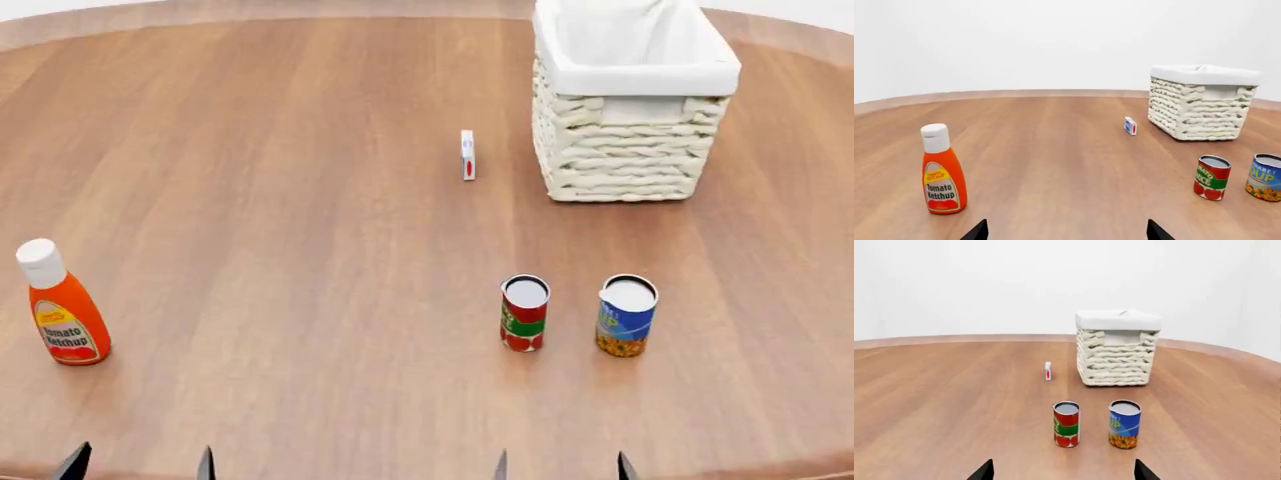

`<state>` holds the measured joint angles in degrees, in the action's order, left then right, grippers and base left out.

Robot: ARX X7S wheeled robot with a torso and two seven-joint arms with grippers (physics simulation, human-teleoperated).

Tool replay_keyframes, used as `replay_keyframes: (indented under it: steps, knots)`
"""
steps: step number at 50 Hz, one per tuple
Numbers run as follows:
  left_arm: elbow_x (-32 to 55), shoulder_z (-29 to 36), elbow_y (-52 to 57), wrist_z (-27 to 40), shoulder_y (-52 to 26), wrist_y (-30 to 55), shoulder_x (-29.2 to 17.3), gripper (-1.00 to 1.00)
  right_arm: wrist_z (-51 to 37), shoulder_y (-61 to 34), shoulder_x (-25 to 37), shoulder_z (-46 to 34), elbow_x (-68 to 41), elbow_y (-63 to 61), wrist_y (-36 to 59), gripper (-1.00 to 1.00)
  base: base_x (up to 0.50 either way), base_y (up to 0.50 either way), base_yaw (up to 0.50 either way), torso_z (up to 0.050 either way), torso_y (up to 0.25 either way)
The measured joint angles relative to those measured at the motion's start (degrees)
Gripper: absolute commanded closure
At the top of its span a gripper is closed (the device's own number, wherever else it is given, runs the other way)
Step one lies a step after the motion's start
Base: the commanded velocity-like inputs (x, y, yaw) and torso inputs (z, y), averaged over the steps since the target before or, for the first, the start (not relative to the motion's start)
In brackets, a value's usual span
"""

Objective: Pick up the cream cheese box, and put it in the basket.

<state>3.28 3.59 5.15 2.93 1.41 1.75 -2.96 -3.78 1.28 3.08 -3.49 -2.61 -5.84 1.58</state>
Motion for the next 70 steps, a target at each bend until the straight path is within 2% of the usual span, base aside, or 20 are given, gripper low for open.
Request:
replay_keyframes:
  steps: [15,34,50,70]
  knots:
    - [3.11,1.48,17.82,1.25,4.6,5.36,-2.22,-1.0,-2.33,4.25,2.31,-2.58,1.0,-19.3,5.71,-1.0,0.0,0.0,0.0,0.0,0.0]
    - [6.49,1.69,36.11,3.45,9.22,8.62,-4.6,-1.0,-3.81,8.24,4.34,-6.14,1.86,-35.0,7.81,-1.0,0.0,0.0,0.0,0.0,0.0]
    - [7.24,2.19,41.34,4.65,10.6,8.71,-6.08,-1.0,-5.15,9.18,5.59,-7.05,2.3,-39.87,8.0,-1.0,0.0,0.0,0.0,0.0,0.0]
    - [7.43,3.14,42.15,5.7,10.9,7.96,-7.22,-1.0,-6.07,9.27,6.85,-7.86,1.7,-40.54,7.04,-1.0,0.0,0.1,0.0,0.0,0.0]
